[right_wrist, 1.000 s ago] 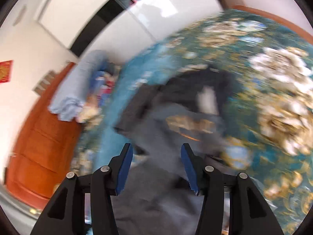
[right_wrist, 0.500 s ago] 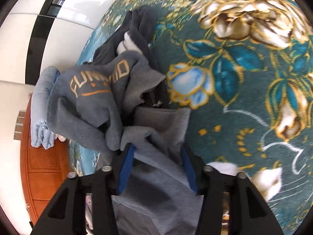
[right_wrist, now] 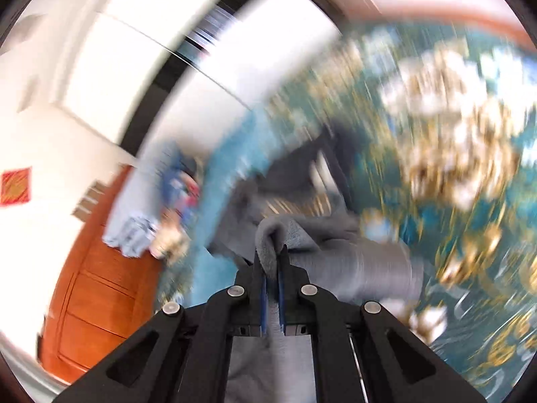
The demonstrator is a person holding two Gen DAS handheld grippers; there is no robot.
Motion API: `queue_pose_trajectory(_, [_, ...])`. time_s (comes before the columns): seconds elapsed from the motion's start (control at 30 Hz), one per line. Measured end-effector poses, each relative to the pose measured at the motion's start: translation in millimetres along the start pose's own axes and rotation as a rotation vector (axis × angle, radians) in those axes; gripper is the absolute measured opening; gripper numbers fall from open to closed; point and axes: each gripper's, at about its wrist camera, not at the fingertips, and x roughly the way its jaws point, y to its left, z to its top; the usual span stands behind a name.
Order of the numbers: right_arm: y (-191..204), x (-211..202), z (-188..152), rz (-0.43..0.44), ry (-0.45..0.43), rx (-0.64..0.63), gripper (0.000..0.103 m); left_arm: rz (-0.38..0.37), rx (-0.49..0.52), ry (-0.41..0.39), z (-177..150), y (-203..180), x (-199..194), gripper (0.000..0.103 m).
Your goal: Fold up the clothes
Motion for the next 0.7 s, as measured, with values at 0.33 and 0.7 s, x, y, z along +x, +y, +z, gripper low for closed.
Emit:
queue_pose_trajectory(0.33, [-147, -8, -109, -0.274, 0.211, 0.393, 0.005, 0.022, 0.016, 0.010, -4, 0, -3, 0.031])
queue_pose_trajectory(0.7, [-162, -38, -107, -0.265, 0.217, 0.400, 0.008, 0.051, 0.095, -0.018, -11, -7, -20, 0.062])
